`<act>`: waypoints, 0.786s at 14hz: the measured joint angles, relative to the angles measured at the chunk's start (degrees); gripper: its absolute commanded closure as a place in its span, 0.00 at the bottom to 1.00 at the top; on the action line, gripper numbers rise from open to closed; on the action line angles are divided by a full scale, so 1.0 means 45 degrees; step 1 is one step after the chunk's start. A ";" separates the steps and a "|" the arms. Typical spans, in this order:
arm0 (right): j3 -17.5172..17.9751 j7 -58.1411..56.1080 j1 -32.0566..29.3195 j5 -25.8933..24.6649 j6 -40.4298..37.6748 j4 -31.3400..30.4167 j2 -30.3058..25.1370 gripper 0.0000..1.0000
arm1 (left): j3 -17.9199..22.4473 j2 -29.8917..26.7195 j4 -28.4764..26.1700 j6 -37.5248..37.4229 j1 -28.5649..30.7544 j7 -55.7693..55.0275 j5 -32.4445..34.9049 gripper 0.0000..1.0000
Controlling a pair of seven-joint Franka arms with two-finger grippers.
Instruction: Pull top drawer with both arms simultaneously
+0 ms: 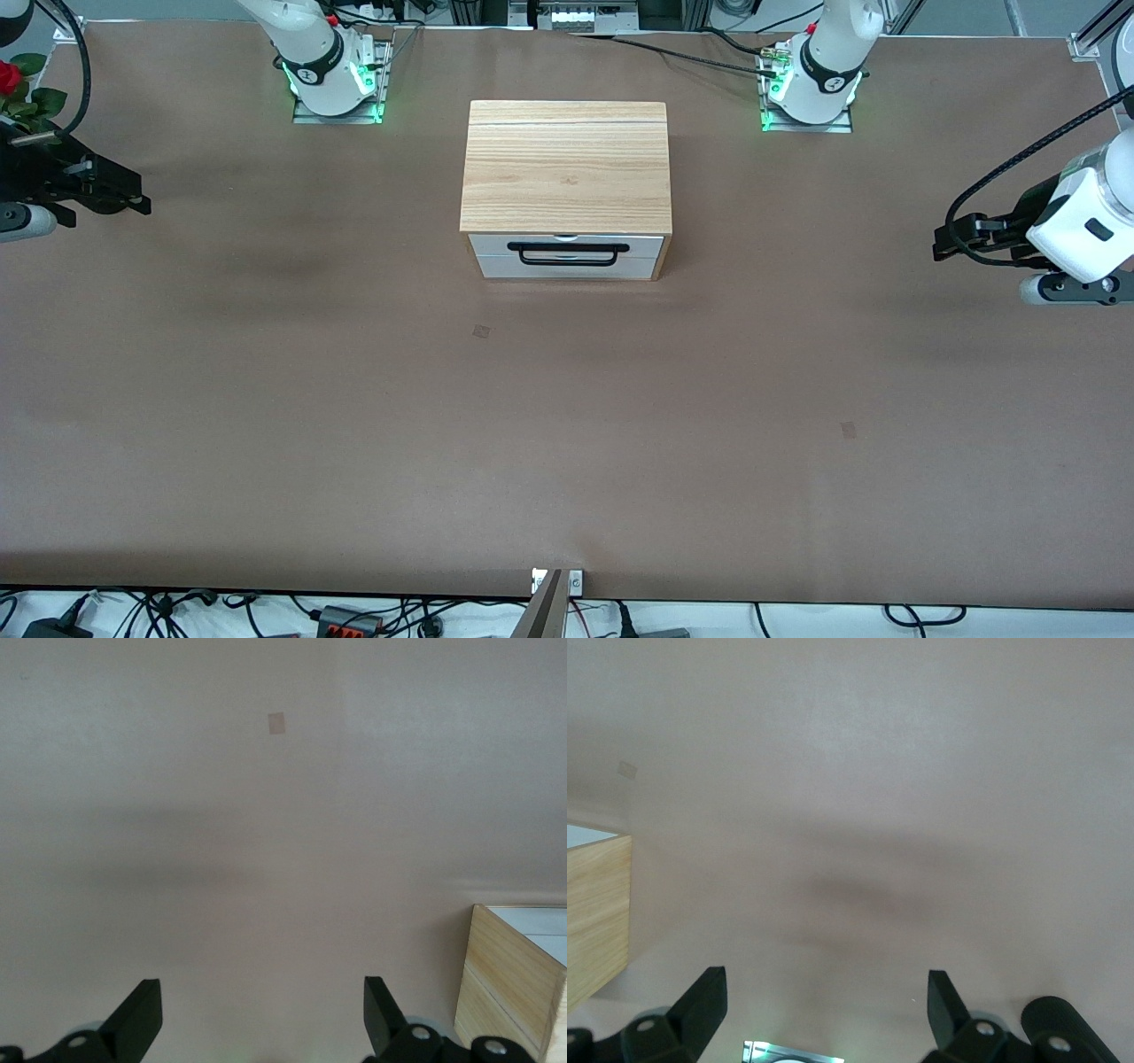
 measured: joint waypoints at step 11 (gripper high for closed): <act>0.0237 -0.0127 0.0327 -0.0655 -0.0754 0.0050 0.0323 0.00 | 0.0014 0.0641 -0.0005 -0.0009 0.0438 0.0090 -0.2256 0.00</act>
